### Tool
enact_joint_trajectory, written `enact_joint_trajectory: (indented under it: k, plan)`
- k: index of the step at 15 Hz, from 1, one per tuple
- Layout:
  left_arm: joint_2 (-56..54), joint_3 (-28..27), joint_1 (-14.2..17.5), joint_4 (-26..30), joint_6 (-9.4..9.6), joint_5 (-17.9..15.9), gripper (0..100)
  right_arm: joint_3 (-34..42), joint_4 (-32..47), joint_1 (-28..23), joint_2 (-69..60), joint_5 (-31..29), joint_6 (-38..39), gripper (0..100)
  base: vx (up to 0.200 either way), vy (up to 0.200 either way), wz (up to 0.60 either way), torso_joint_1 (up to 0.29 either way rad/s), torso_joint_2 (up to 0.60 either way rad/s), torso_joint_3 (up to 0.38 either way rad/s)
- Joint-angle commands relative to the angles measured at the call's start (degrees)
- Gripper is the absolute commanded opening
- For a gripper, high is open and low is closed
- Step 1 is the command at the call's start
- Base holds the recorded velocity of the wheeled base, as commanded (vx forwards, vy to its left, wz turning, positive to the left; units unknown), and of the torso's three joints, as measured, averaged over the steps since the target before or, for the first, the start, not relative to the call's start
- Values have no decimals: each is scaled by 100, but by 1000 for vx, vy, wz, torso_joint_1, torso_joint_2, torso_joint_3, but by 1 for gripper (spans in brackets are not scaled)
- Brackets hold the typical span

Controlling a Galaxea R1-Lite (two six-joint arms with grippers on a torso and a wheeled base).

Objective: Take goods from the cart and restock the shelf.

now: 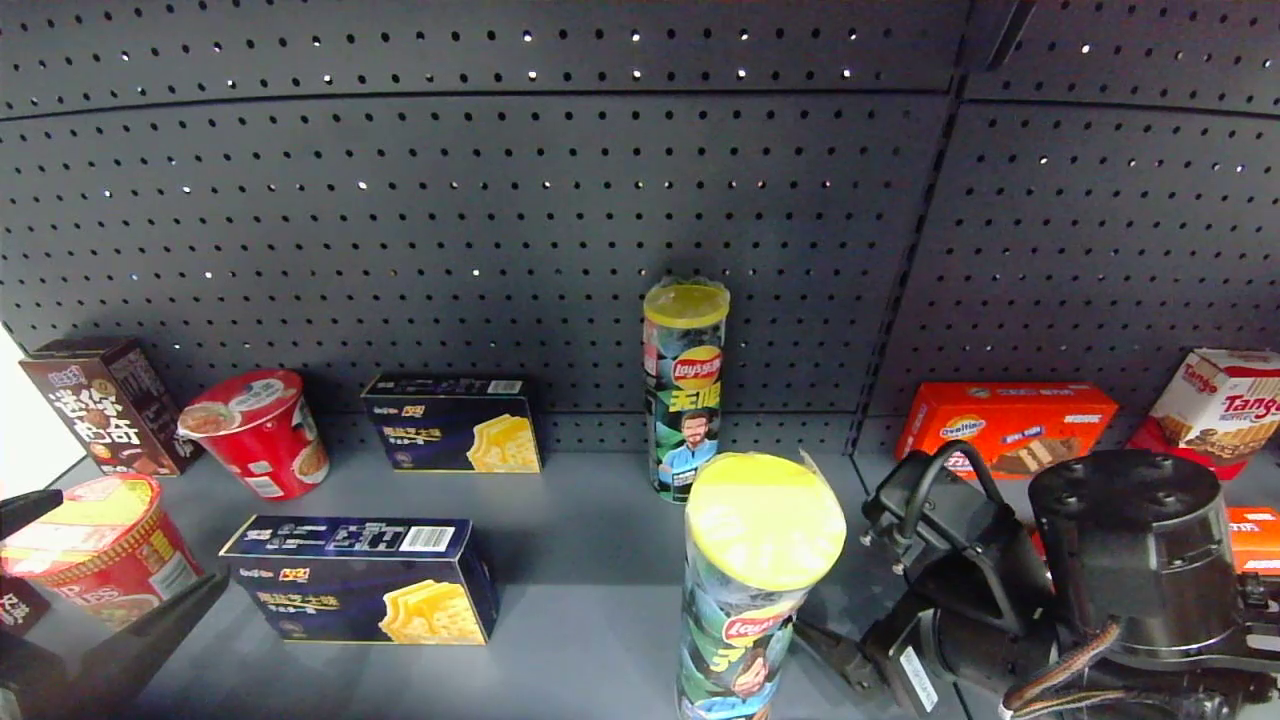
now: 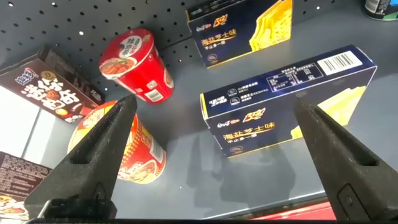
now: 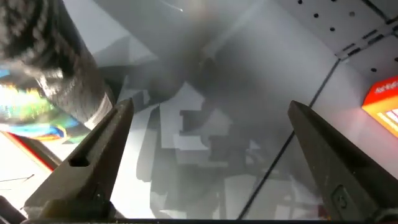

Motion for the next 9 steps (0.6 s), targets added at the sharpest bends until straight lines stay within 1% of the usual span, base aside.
enact_joint_trajectory:
  k: [1,7,9]
  plan:
    - [13,-4,-4,-2,2,6,100,-31,-36,15,129,8,-4,100,0,0,0,0,0,0]
    - [-13,119,5,-11,-7,6,100,4,-71,146,93,166,-4,100,0,0,0,0,0,0]
    - [-13,119,-4,-19,-130,-3,100,-5,-71,190,111,166,-4,100,0,0,0,0,0,0]
